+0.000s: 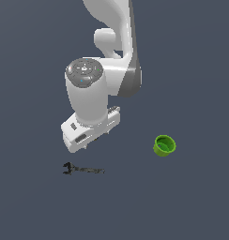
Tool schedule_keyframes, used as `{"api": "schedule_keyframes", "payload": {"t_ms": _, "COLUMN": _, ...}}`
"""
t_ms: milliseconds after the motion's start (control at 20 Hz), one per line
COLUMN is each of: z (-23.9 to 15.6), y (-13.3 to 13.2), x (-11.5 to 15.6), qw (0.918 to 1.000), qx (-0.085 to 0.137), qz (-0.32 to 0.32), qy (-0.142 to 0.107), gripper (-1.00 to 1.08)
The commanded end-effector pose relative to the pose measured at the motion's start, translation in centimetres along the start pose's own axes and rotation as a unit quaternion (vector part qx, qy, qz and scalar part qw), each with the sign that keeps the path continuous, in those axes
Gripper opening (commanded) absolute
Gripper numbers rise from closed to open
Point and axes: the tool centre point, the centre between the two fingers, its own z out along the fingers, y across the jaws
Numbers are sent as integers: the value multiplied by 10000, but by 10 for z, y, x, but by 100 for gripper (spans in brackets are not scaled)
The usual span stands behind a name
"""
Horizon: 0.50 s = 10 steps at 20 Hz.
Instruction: Pick up a designated object from a clutter of objects.
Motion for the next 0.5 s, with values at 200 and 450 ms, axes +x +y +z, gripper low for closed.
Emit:
{"api": "schedule_keyframes", "payload": {"t_ms": 200, "z": 27, "y": 24, "x": 6, "qw": 9969, "qx": -19, "qz": -781, "qy": 48, "gripper": 100}}
{"api": "schedule_keyframes", "payload": {"t_ms": 450, "z": 49, "y": 42, "x": 9, "qw": 9906, "qx": -32, "qz": -1366, "qy": 94, "gripper": 100}}
